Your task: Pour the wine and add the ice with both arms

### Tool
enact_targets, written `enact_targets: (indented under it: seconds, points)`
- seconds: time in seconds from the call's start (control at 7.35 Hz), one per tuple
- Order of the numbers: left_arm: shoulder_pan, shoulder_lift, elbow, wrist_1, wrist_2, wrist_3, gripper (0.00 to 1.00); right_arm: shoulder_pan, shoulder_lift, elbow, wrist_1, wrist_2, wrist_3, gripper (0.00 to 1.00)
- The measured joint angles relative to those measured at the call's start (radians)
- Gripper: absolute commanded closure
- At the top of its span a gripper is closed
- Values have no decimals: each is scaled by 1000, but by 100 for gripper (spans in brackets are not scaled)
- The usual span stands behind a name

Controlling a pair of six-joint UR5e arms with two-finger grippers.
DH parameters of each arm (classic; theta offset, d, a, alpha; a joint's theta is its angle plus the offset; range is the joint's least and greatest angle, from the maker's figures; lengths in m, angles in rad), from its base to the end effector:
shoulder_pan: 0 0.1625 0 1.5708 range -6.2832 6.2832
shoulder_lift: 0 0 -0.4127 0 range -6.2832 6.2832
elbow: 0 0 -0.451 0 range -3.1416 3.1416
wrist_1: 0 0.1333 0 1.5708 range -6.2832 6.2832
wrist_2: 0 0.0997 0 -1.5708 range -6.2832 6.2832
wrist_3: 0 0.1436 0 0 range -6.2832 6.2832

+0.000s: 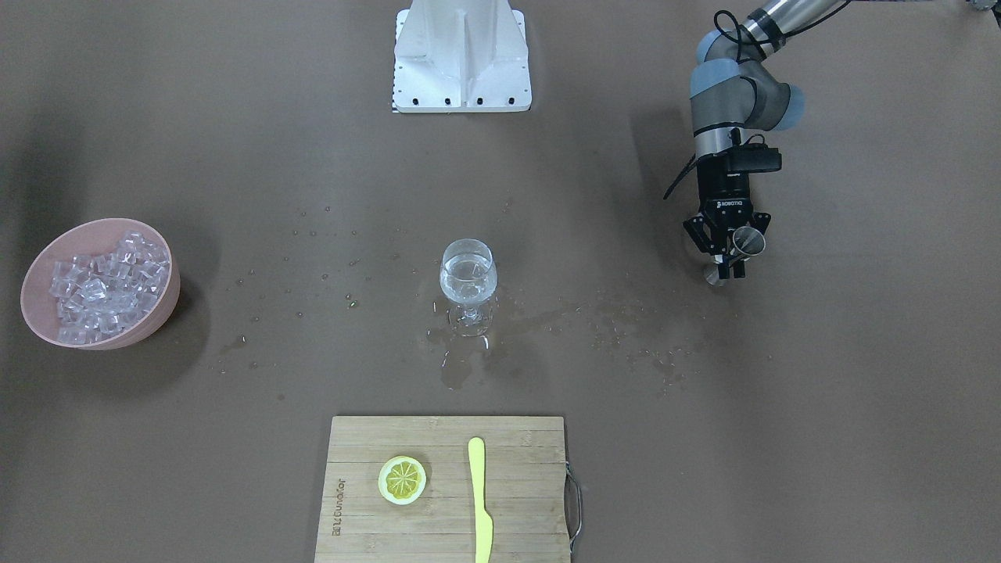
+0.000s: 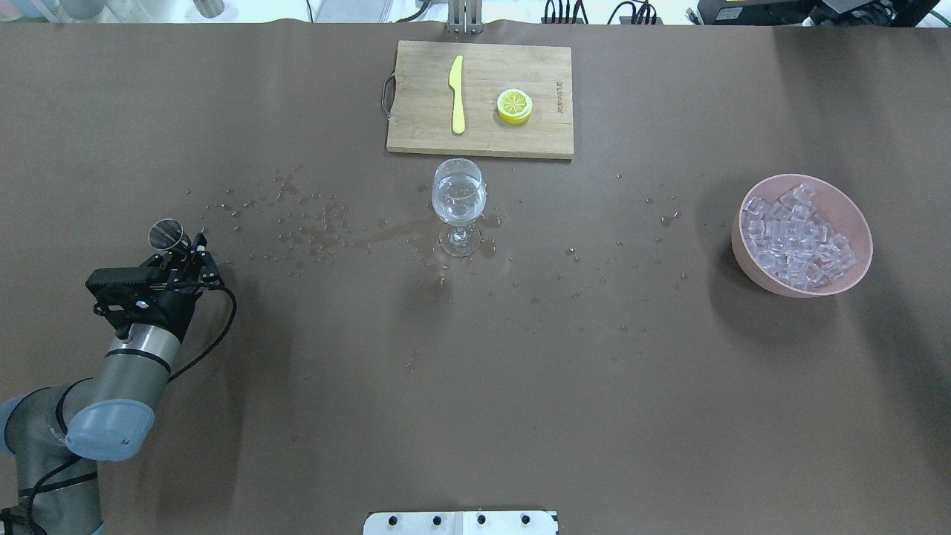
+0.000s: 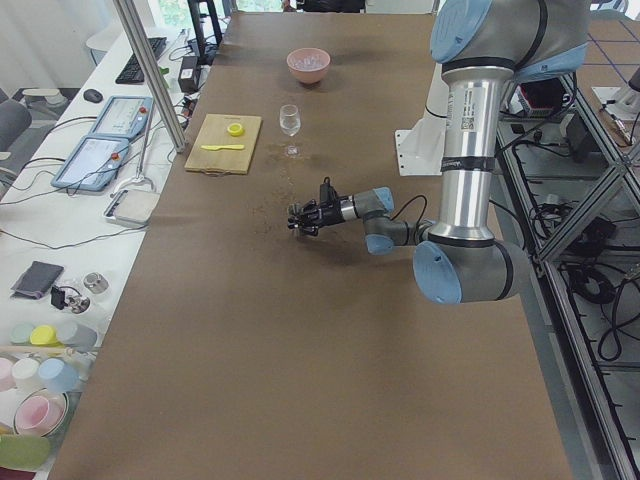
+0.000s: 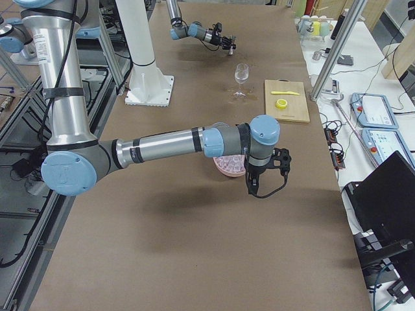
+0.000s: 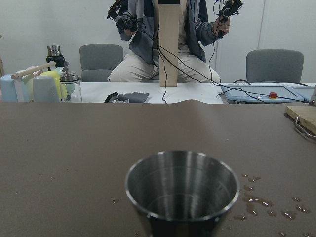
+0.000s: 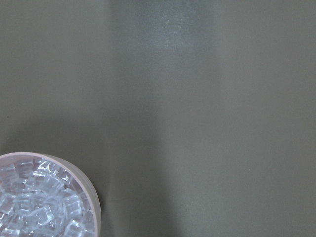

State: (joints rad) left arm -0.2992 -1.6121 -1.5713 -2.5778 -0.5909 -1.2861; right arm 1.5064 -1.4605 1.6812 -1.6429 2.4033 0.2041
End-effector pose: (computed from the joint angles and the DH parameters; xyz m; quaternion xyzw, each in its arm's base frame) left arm 0.4862 -0.4143 0.5095 0.5173 0.3059 -0.2411 0.7621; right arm -0.0115 -0.5989 0.5548 0.0133 -0.4087 0.0337 0.9120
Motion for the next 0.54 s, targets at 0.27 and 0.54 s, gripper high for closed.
enact_targets:
  seconds: [0.27, 0.54]
  points:
    - [0, 1, 0, 1, -1, 3, 20, 0, 0, 0, 0, -1, 0, 0]
    - [0, 4, 1, 1, -1, 6, 3, 0, 0, 0, 0, 0, 0, 0]
